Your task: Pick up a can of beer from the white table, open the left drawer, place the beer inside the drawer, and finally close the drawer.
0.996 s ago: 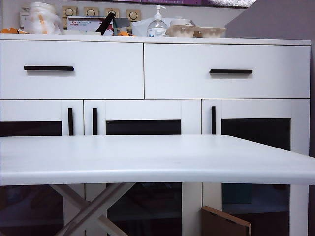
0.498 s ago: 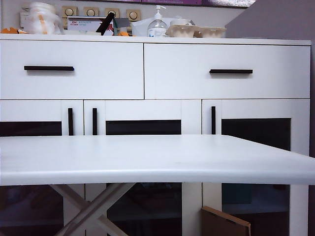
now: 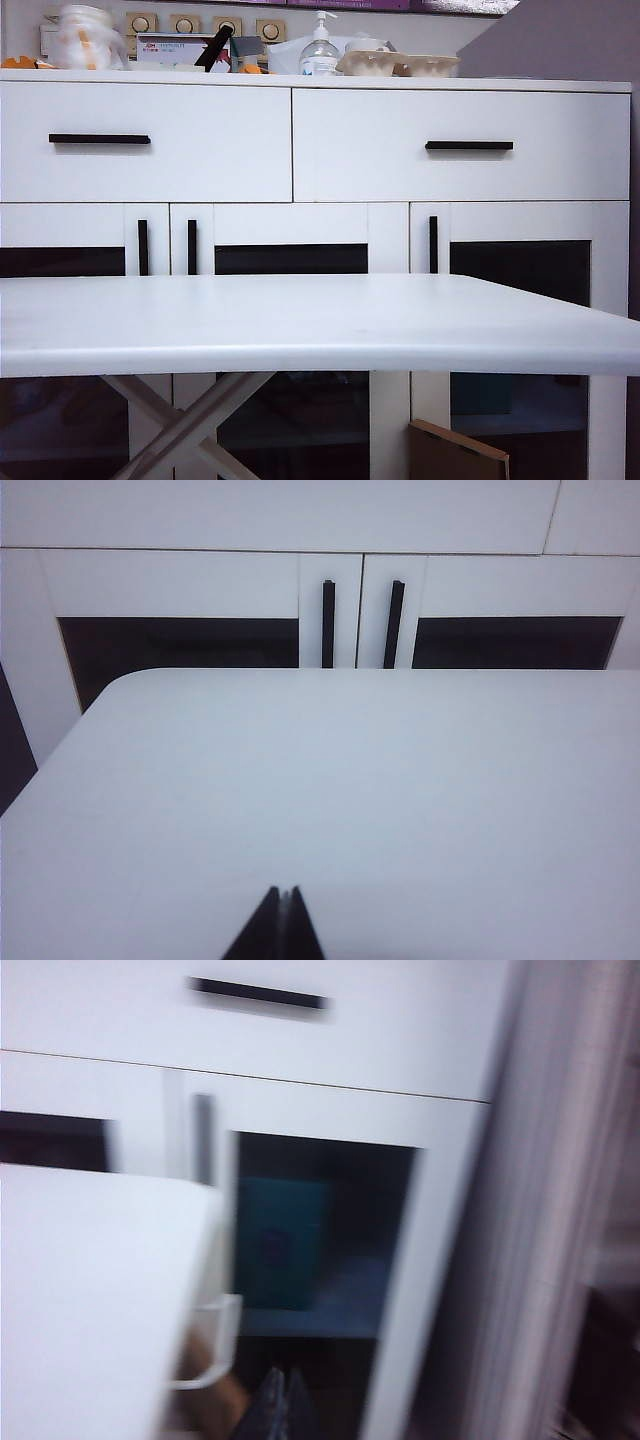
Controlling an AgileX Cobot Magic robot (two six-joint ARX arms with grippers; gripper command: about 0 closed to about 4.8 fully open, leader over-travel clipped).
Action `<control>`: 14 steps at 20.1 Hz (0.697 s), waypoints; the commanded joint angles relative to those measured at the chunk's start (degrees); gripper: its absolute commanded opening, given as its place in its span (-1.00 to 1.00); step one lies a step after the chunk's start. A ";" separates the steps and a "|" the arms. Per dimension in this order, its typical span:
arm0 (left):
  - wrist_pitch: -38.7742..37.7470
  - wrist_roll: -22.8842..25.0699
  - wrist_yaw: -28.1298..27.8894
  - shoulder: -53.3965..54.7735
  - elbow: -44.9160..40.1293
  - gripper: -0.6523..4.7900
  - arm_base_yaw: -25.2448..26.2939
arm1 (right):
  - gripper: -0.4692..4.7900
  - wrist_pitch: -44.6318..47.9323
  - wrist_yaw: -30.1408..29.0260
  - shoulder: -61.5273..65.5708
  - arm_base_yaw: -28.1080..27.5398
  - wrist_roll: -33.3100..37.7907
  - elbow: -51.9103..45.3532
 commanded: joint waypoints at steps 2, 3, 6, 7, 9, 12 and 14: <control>0.20 -0.15 -0.02 0.02 0.11 -0.78 -0.09 | -0.82 -1.18 -0.26 -0.07 -0.31 0.15 0.02; 0.20 -0.13 -0.02 0.02 0.11 -0.78 -0.09 | -0.82 -1.88 0.04 -0.07 -0.31 0.13 0.02; 0.09 -0.15 -0.02 0.02 0.11 -0.78 -0.09 | -0.82 -2.91 0.55 -0.07 -0.79 0.11 0.02; 0.09 -0.13 -0.02 0.02 0.11 -0.78 -0.09 | -0.82 -2.60 1.14 -0.07 -1.81 0.11 0.02; 0.09 -0.13 -0.02 0.02 0.11 -0.78 -0.07 | -0.82 -2.10 1.09 -0.07 -4.50 0.11 0.02; 0.09 -0.13 -0.02 0.02 0.11 -0.78 -0.07 | -0.82 -2.05 1.11 -0.07 -6.86 0.11 0.02; 0.09 -0.13 -0.02 0.02 0.11 -0.78 -0.07 | -0.82 -2.29 1.29 -0.07 -6.69 0.11 0.02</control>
